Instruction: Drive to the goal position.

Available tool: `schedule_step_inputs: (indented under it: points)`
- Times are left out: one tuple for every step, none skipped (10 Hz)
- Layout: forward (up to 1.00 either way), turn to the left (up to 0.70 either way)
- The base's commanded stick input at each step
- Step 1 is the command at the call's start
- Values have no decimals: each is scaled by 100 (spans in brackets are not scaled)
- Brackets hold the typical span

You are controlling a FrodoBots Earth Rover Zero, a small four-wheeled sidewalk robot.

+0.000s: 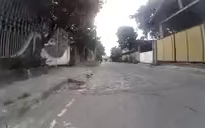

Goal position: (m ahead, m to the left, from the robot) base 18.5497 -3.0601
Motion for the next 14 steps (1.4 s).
schedule_step_inputs:
  points:
    - [70,0]
    - [70,0]
    - [70,0]
    - [70,0]
    - [70,0]
    - [70,0]
    - [70,0]
    - [70,0]
    - [70,0]
    - [70,0]
    - [70,0]
    - [70,0]
    - [70,0]
    - [70,0]
